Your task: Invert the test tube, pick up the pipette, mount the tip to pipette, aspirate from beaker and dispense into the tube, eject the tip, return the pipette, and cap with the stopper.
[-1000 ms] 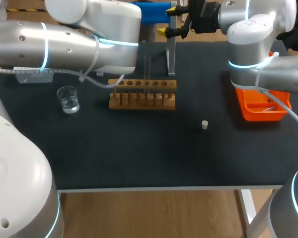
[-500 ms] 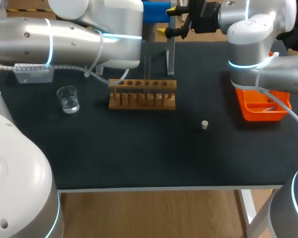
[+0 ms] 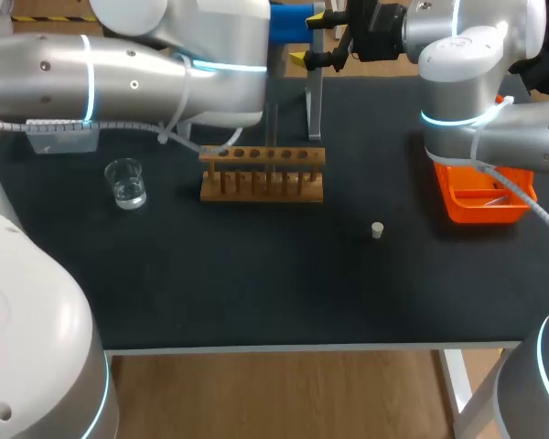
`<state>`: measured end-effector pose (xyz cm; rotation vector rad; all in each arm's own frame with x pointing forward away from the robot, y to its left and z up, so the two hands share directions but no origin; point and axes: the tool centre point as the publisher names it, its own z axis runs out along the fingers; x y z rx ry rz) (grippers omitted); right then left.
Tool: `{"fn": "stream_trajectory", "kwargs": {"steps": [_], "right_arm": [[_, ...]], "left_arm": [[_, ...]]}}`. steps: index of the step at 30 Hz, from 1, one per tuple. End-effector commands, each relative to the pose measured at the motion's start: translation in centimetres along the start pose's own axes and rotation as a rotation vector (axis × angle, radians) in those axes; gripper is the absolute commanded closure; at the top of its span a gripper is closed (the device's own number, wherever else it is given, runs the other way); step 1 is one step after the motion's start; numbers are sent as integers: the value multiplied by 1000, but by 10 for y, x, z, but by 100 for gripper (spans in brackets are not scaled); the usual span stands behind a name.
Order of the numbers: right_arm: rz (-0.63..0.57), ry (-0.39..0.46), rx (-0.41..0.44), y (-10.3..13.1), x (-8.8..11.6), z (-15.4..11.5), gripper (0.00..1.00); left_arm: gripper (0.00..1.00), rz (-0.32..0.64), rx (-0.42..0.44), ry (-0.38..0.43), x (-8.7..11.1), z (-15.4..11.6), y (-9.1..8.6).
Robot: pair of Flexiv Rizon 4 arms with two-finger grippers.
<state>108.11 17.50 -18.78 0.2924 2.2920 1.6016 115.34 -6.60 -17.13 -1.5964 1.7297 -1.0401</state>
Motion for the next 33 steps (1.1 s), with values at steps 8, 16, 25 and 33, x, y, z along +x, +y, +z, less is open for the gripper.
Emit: {"fn": "stream_trajectory", "kwargs": {"steps": [8,16,25,33], "right_arm": [[0,2,0,0,-1,-1,0],[0,2,0,0,-1,-1,0],[0,2,0,0,-1,-1,0],[0,2,0,0,-1,-1,0]], "left_arm": [[0,78,91,99,1,-51,-10],[0,211,141,352,6,-89,-7],[0,371,197,634,10,-137,12],[0,487,141,781,20,-150,37]]}}
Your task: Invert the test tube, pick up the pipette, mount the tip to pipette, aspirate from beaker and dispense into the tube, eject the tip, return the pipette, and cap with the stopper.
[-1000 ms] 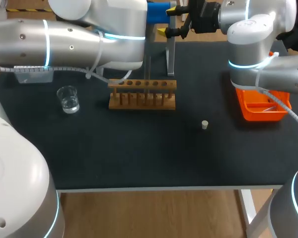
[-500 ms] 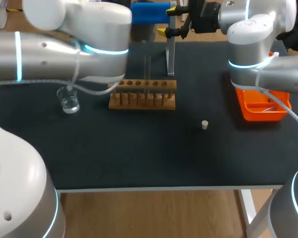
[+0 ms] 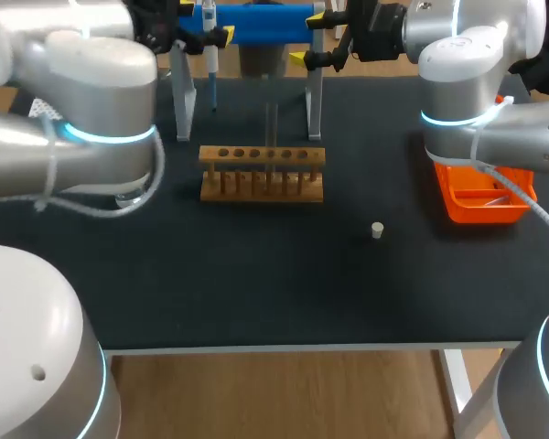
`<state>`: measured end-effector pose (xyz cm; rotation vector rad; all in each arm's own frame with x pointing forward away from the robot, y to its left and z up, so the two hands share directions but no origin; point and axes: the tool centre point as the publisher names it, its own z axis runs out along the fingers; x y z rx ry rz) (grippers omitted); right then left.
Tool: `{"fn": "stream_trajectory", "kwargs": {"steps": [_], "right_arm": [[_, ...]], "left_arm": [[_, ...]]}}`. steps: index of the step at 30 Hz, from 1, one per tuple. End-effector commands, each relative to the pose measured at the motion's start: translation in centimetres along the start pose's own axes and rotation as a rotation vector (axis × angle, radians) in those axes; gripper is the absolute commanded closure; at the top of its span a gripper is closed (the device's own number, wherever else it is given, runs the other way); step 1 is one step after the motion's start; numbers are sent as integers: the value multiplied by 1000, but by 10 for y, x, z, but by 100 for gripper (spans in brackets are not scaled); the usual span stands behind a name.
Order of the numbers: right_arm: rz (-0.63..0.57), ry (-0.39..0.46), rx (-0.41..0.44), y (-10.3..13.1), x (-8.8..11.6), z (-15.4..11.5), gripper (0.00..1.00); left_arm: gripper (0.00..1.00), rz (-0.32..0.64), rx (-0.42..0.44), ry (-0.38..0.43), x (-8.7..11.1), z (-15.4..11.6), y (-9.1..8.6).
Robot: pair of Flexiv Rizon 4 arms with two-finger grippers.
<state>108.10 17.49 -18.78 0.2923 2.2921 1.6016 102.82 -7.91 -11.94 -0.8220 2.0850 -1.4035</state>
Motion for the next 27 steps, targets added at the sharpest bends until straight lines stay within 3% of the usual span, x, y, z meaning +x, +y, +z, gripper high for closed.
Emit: {"fn": "stream_trajectory", "kwargs": {"steps": [1,16,27], "right_arm": [[0,2,0,0,-1,-1,0],[0,2,0,0,-1,-1,0],[0,2,0,0,-1,-1,0]], "left_arm": [[0,27,-4,304,4,-26,11],[0,93,-76,515,38,-14,39],[0,92,-62,545,62,-2,60]]}}
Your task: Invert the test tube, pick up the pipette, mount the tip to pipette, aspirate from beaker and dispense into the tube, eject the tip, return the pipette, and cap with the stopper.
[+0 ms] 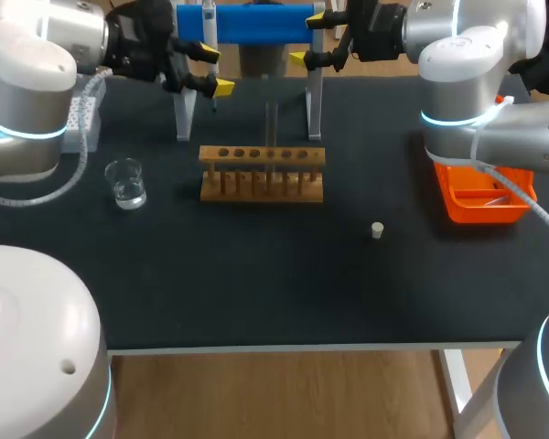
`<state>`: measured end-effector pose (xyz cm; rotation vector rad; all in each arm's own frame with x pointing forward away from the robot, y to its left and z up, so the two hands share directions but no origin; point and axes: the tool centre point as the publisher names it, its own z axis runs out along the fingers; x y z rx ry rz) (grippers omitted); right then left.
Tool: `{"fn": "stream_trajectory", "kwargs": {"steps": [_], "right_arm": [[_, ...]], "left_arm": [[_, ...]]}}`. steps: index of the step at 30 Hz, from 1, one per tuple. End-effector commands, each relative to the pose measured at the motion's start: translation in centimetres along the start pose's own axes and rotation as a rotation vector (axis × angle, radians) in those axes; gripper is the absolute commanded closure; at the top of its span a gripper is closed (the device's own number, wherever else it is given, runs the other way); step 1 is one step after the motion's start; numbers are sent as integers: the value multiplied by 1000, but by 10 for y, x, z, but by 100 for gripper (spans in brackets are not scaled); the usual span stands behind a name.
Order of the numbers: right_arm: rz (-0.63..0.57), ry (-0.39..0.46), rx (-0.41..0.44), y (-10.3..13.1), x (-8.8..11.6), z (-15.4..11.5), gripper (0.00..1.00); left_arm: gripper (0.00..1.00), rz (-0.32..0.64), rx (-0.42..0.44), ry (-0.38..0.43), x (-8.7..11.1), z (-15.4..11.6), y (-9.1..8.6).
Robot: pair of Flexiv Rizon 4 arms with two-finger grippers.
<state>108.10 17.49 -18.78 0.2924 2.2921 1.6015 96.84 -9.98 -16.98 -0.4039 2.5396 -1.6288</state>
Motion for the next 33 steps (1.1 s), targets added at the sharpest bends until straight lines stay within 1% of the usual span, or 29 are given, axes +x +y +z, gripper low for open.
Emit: {"fn": "stream_trajectory", "kwargs": {"steps": [1,5,14,17,18,26,33], "right_arm": [[0,2,0,0,-1,-1,0],[0,2,0,0,-1,-1,0],[0,2,0,0,-1,-1,0],[0,2,0,0,-1,-1,0],[0,2,0,0,-1,-1,0],[0,2,0,0,-1,-1,0],[0,2,0,0,-1,-1,0]], "left_arm": [[0,13,9,15,-1,12,7],[0,39,-5,4,1,20,9],[0,101,-19,13,3,41,14],[0,133,-52,14,3,48,17],[0,130,-53,13,2,49,18],[0,153,-48,72,-2,66,24],[0,165,-69,123,3,85,30]]}}
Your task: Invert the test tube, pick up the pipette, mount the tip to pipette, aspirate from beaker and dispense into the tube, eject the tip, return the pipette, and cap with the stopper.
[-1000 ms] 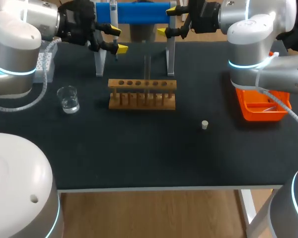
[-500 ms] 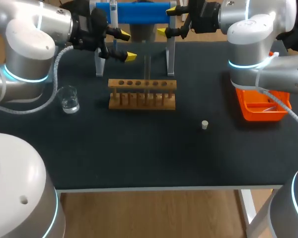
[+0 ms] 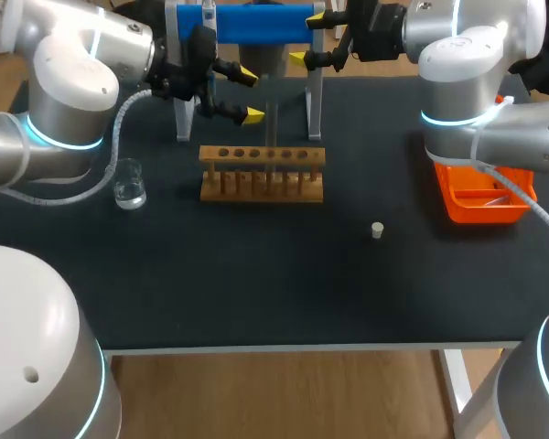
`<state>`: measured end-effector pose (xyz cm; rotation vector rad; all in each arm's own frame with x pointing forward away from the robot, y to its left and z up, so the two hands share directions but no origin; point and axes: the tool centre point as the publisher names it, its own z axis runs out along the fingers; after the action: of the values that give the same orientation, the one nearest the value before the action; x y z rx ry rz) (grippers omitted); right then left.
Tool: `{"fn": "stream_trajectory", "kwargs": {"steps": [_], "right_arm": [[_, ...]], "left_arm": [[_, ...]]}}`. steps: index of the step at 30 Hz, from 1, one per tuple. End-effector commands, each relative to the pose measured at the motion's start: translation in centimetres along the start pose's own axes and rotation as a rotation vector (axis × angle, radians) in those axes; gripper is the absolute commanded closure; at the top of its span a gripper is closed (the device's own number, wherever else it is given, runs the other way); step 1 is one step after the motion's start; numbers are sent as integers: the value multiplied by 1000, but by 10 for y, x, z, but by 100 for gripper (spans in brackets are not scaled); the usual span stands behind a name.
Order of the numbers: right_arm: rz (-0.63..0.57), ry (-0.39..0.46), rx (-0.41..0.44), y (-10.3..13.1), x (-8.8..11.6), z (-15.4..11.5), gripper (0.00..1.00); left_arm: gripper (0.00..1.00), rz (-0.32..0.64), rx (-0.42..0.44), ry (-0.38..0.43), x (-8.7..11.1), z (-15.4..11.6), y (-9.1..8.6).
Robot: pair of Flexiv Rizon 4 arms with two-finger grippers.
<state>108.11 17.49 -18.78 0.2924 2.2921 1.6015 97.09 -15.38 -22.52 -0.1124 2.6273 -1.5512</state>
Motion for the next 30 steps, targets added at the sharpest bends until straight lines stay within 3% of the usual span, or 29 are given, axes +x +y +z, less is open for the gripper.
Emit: {"fn": "stream_trajectory", "kwargs": {"steps": [1,9,16,30], "right_arm": [[0,2,0,0,-1,-1,0],[0,2,0,0,-1,-1,0],[0,2,0,0,-1,-1,0],[0,2,0,0,-1,-1,0]], "left_arm": [[0,0,-3,18,-6,15,3],[0,-36,-35,-27,1,28,10],[0,-67,-84,-20,8,43,22],[0,-90,-94,-43,8,52,32]]}}
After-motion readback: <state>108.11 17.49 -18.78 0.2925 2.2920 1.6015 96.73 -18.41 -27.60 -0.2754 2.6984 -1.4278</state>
